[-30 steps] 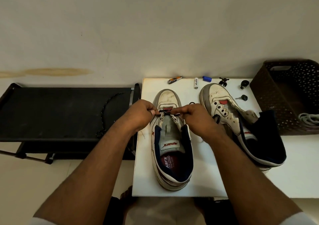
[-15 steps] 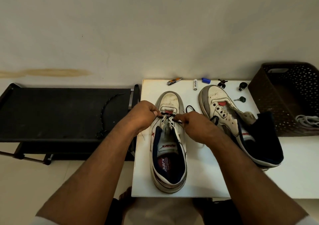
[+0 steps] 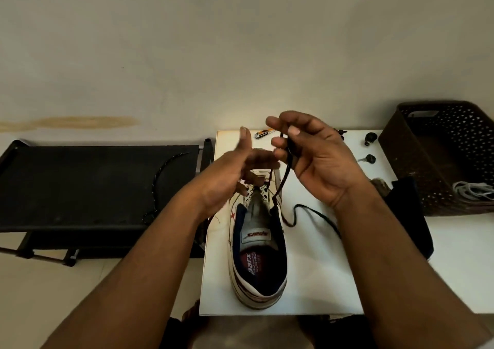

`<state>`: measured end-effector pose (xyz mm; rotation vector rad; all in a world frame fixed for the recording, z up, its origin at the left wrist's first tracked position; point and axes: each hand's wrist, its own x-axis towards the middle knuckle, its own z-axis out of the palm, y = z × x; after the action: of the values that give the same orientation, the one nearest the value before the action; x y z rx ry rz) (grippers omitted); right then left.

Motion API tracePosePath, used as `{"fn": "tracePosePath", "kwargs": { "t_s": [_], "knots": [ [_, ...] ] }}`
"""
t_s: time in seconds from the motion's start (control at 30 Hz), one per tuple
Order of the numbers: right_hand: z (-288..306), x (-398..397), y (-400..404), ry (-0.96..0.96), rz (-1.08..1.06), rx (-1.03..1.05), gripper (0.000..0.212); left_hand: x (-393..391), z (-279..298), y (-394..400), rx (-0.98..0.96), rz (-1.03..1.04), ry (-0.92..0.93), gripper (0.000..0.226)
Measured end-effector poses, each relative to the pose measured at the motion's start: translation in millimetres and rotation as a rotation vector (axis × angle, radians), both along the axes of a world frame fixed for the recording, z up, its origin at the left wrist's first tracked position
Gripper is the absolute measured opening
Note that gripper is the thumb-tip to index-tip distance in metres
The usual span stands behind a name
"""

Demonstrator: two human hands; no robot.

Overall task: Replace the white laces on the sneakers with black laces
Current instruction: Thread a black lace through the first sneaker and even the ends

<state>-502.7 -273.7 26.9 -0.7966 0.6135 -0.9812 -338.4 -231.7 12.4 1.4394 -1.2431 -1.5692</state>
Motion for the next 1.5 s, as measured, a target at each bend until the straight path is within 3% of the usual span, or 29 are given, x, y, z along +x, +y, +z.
{"fn": "tracePosePath", "kwargs": {
  "t_s": [0.13,0.2,0.23,0.27,0.33,0.37,0.47,0.53,0.63,0.7,0.77,0.8,0.87,0.93,1.03,1.1,1.17,1.27,1.3,1.43,1.5],
  "knots": [
    [1,4,-5,0.025,-0.201,0.032,0.019,-10,-1,7,-0.071,-0.212,-0.051,0.035],
    [-4,-5,-12,0.129,-0.348,0.069,0.016,-1,2,6,-0.109,-0.091,0.038,0.022],
    [-8,-13,-16,0.339,-0.410,0.050,0.013,7,4,4,-0.113,0.027,0.092,0.019],
    [-11,-23,-19,0.697,-0.417,-0.031,0.009,16,3,1,-0.130,0.141,0.085,0.019],
    [-12,-34,-19,1.399,-0.236,-0.266,0.012,26,1,-1,-0.183,0.249,-0.110,0.020],
    [-9,-31,-17,1.528,-0.140,-0.388,0.014,24,2,0,-0.199,0.229,-0.190,0.021],
    [4,-6,-4,1.242,0.097,-0.549,0.029,7,8,2,-0.186,0.079,-0.242,0.020],
    [2,5,0,1.139,0.201,-0.567,0.018,5,12,1,-0.190,0.054,-0.256,0.021],
    [-5,-7,-9,1.345,0.139,-0.579,0.013,27,14,4,-0.152,0.047,-0.316,0.020],
    [-8,-21,-16,1.625,0.009,-0.564,0.018,49,15,7,-0.121,0.076,-0.375,0.016],
    [-5,-27,-16,1.720,-0.150,-0.568,0.022,63,16,9,-0.123,0.135,-0.391,0.014],
    [-3,-24,-12,1.610,-0.184,-0.580,0.028,63,15,9,-0.129,0.153,-0.397,0.014],
    [1,-6,1,1.114,-0.049,-0.449,0.053,53,15,8,-0.136,0.118,-0.400,0.015],
    [0,13,13,0.816,0.137,-0.338,0.053,38,14,8,-0.158,0.036,-0.377,0.017],
    [-7,9,6,1.032,0.050,-0.453,0.010,38,17,7,-0.152,0.075,-0.350,0.017],
    [-12,-10,-7,1.274,-0.010,-0.549,0.009,56,20,10,-0.115,0.115,-0.377,0.011],
    [-16,-22,-13,1.461,0.087,-0.607,0.009,75,20,14,-0.077,0.124,-0.407,0.008],
    [-24,-12,-7,1.541,0.151,-0.652,0.021,80,14,17,-0.054,0.143,-0.417,0.011],
    [-25,-5,-3,1.473,0.132,-0.650,0.033,73,13,15,-0.063,0.130,-0.396,0.011],
    [-24,24,10,0.874,0.274,-0.466,0.068,33,7,6,-0.178,0.111,-0.324,0.019],
    [-28,29,12,0.884,0.188,-0.488,0.060,26,5,1,-0.203,0.182,-0.310,0.022]
  ]
}}
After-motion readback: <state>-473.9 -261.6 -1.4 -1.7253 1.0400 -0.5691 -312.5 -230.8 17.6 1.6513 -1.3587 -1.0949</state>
